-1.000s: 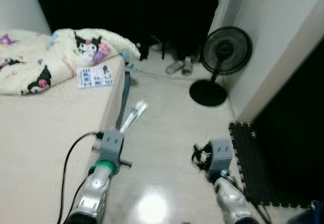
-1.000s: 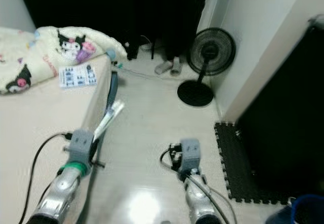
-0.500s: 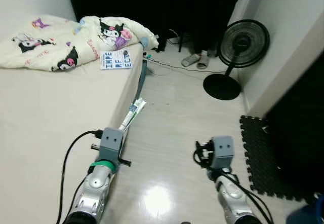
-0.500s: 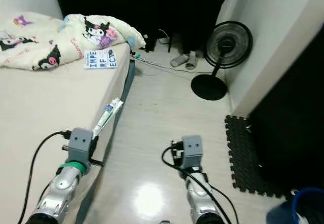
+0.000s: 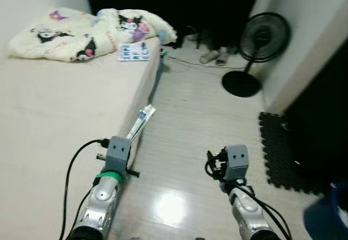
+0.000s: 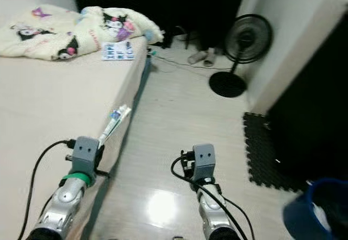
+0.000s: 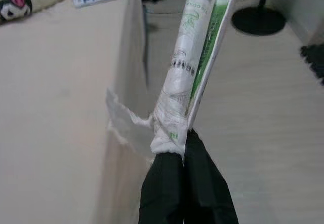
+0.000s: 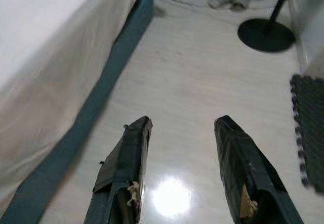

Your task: Clean up the room

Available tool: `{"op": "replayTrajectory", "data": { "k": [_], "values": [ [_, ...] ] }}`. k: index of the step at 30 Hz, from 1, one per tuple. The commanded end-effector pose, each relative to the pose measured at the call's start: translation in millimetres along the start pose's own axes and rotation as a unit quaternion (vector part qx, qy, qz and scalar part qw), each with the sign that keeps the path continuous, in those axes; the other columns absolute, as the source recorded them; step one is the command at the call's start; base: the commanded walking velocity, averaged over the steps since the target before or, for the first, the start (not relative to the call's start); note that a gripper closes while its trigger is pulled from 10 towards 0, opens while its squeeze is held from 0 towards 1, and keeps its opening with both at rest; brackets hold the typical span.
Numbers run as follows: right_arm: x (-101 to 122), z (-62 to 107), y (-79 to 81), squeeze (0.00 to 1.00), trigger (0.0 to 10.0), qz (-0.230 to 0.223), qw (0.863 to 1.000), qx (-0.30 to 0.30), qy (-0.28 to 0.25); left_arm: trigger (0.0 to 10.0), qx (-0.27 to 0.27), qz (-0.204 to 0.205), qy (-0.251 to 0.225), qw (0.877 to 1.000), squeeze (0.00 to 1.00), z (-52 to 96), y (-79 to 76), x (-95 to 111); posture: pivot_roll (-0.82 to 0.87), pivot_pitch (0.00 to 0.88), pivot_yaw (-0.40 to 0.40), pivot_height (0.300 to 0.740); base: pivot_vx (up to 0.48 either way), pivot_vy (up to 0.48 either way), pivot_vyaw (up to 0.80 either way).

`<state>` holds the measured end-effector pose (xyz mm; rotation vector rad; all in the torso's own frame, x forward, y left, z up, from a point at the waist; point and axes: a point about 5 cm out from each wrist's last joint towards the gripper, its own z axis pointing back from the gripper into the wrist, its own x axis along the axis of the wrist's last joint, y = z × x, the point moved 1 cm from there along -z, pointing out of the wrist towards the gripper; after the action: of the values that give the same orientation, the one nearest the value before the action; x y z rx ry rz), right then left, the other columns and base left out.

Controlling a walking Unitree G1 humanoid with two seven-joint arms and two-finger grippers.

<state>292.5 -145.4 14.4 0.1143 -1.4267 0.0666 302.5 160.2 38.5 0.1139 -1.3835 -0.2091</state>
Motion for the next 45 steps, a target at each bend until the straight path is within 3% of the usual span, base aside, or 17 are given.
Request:
{"op": "replayTrajectory", "data": {
  "k": [1, 11, 45],
  "values": [
    [-9.2, 4.7, 3.0, 0.00, 10.0, -0.006, 1.000, 0.000, 0.019, 10.0, -0.002, 0.001, 0.018, 1.000, 0.00, 3.1, 0.9, -9.1, 0.03, 0.047, 0.023, 0.740, 0.000, 0.000, -0.77],
    [-13.6, 6.8, 0.1, 0.00, 10.0, -0.010, 1.000, -0.005, 0.030, 10.0, -0.017, 0.019, 0.061, 0.998, 0.00, 1.2, -3.3, -15.9, 0.03, 0.041, 0.029, 0.740, 0.000, 0.000, -0.78],
    [-8.0, 2.1, 3.0, 0.00, 10.0, -0.020, 1.000, -0.007, 0.019, 10.0, -0.027, 0.019, 0.045, 0.998, 0.00, -2.1, -5.4, -6.8, 0.04, 0.041, 0.030, 0.740, 0.000, 0.000, -0.78]
  ]
}}
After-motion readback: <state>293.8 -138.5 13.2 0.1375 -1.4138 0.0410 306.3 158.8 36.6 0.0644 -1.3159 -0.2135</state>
